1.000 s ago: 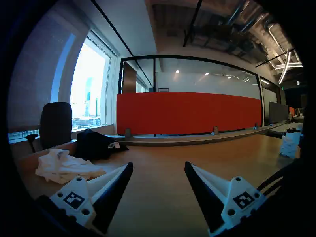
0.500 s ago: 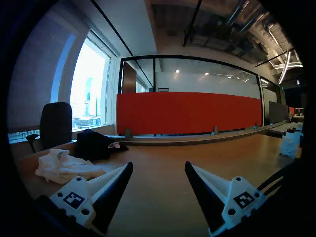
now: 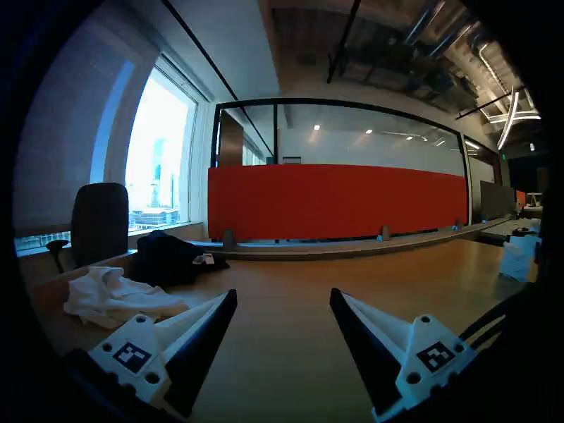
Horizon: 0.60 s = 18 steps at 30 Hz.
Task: Fold towel
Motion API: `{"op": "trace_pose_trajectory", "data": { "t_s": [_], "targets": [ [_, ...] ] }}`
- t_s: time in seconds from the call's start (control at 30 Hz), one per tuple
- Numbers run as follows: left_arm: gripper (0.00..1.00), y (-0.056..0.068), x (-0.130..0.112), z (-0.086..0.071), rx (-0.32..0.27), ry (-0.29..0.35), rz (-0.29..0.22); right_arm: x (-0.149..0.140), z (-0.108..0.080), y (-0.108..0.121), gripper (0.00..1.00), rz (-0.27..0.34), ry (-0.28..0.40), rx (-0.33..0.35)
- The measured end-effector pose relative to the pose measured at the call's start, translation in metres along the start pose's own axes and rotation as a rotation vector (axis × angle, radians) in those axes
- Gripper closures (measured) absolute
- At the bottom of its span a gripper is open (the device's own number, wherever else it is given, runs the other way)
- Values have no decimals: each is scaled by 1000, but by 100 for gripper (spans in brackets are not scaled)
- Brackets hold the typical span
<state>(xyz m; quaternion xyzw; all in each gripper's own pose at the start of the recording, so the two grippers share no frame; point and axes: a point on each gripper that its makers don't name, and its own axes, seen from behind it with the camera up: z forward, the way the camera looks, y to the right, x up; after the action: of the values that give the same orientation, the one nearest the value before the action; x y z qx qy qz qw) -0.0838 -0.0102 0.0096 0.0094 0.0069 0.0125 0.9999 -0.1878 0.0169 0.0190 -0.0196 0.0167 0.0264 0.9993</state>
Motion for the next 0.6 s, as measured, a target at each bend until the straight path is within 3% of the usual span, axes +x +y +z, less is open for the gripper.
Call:
{"op": "trace_pose_trajectory", "data": {
  "t_s": [0.6],
  "targets": [
    [2, -3, 4, -2, 0, -2, -1, 0, 0, -1, 6, 0, 0, 0]
  ]
}}
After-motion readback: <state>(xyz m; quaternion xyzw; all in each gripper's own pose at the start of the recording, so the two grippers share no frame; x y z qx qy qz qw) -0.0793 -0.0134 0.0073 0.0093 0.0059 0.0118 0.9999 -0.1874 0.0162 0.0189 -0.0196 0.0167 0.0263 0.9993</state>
